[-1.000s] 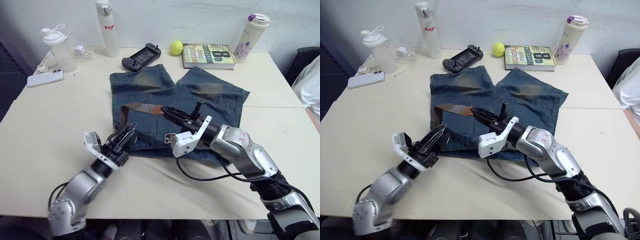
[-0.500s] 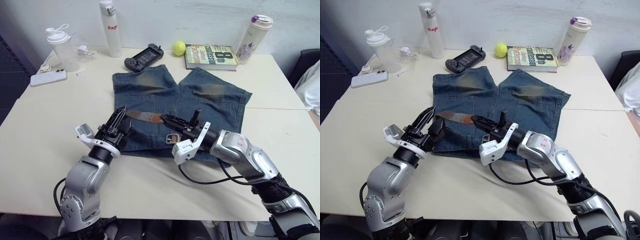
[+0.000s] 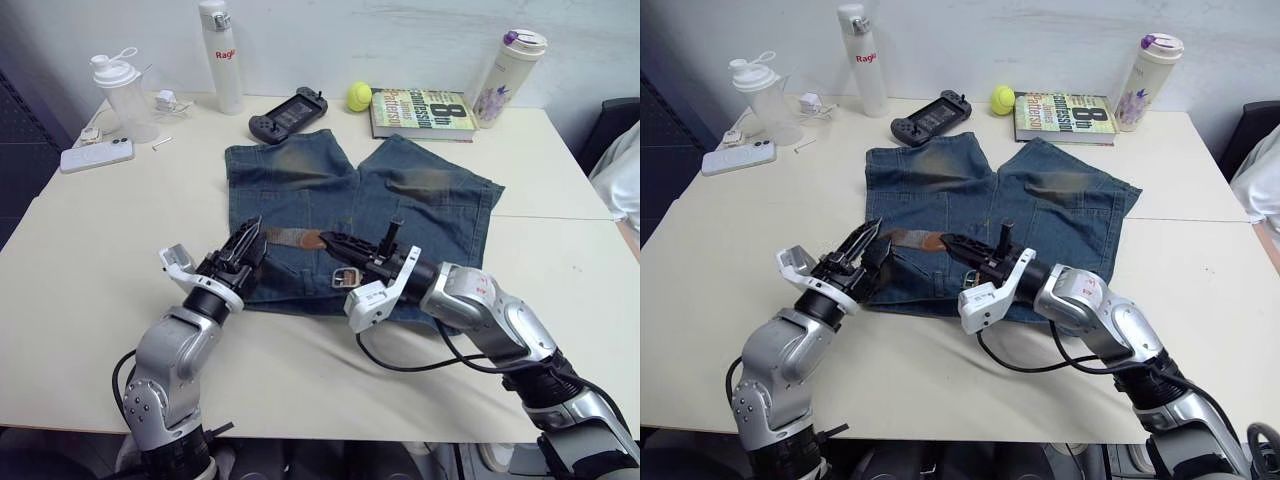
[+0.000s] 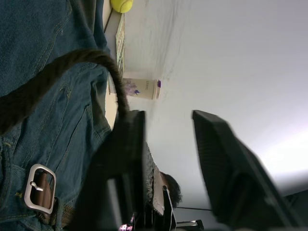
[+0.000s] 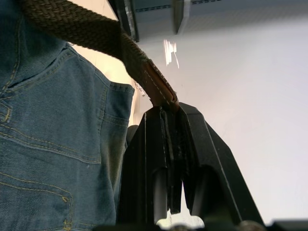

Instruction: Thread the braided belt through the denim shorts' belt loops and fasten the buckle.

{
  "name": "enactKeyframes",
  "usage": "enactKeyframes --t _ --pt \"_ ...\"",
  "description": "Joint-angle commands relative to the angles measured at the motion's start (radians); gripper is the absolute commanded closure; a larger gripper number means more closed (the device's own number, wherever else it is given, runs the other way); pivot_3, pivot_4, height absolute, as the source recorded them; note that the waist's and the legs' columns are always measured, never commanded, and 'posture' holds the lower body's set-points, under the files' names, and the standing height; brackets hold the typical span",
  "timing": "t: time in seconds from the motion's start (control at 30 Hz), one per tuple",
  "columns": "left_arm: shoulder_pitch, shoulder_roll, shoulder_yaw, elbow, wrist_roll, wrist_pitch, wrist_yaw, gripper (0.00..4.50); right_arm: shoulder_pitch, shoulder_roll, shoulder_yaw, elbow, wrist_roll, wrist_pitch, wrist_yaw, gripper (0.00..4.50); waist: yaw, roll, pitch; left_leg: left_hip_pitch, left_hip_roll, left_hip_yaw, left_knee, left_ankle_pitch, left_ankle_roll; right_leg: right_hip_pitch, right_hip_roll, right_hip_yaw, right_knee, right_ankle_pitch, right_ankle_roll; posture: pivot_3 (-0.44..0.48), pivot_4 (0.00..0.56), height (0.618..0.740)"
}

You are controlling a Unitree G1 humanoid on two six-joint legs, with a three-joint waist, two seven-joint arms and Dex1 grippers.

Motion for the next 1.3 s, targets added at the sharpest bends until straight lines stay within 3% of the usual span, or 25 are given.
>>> enactKeyframes --t 0.03,0.57,0.63,0.73,0.77,0.83,1.03,1.3 --pt "-0.014 -0.009 0.000 0.005 -0.012 0.048 -0.037 4.37 0.003 0.007 -0.035 -0.057 0.020 -0.006 0.003 4.50 0.000 0.000 0.000 0.000 0.000 0.000 0.000 0.000 0.000 0.000 0.000 0.000 0.000 0.000 0.000 0.000 0.150 0.740" --pt "-0.066 -0.019 0.038 0.044 -0.012 0.102 -0.071 4.45 0.034 0.017 -0.050 -0.088 0.055 0.050 0.057 4.50 0.005 0.000 0.000 0.000 0.000 -0.001 -0.001 0.000 0.000 0.000 0.000 -0.001 -0.001 0.000 0.000 0.000 0.150 0.740" --pt "-0.056 -0.006 0.033 0.045 -0.012 0.119 -0.079 4.45 0.036 0.019 -0.052 -0.089 0.053 0.050 0.059 4.50 0.006 0.000 0.000 0.000 0.000 -0.001 -0.001 0.000 0.000 0.000 0.000 -0.001 -0.001 0.000 0.000 0.000 0.150 0.740" --pt "-0.012 0.094 0.022 0.061 -0.012 0.182 -0.134 4.45 0.034 0.018 -0.053 -0.082 0.049 0.048 0.061 4.50 0.004 0.001 0.001 0.000 0.000 -0.001 -0.001 0.000 -0.001 0.000 0.000 -0.001 -0.001 0.000 0.000 0.000 0.150 0.740" --pt "-0.001 0.122 0.017 0.064 -0.012 0.197 -0.155 3.80 0.033 0.018 -0.054 -0.080 0.048 0.048 0.062 4.50 0.002 0.001 0.001 0.000 0.000 -0.001 -0.002 0.000 -0.001 0.000 0.000 -0.001 -0.001 0.000 0.000 0.000 0.150 0.740" --pt "0.013 0.155 0.006 0.069 -0.012 0.226 -0.214 3.15 0.034 0.017 -0.055 -0.082 0.050 0.049 0.066 4.50 0.000 0.002 0.001 0.000 0.000 -0.001 -0.002 0.000 -0.001 0.000 0.000 -0.001 -0.001 0.000 0.000 0.000 0.150 0.740" --pt "0.038 0.151 0.021 0.125 -0.012 0.218 -0.185 0.35 0.035 0.019 -0.055 -0.087 0.050 0.056 0.073 4.50 0.004 0.002 0.001 0.000 0.000 -0.002 -0.002 0.000 -0.001 0.001 0.000 -0.001 -0.002 0.000 0.000 0.000 0.150 0.740" --pt "0.001 0.165 -0.004 0.231 -0.012 0.283 -0.199 0.35 0.036 0.015 -0.059 -0.098 0.054 0.061 0.081 4.50 0.003 0.003 0.002 0.000 0.000 -0.002 -0.002 0.000 -0.001 0.000 0.000 -0.001 -0.002 0.000 0.000 0.000 0.150 0.740"
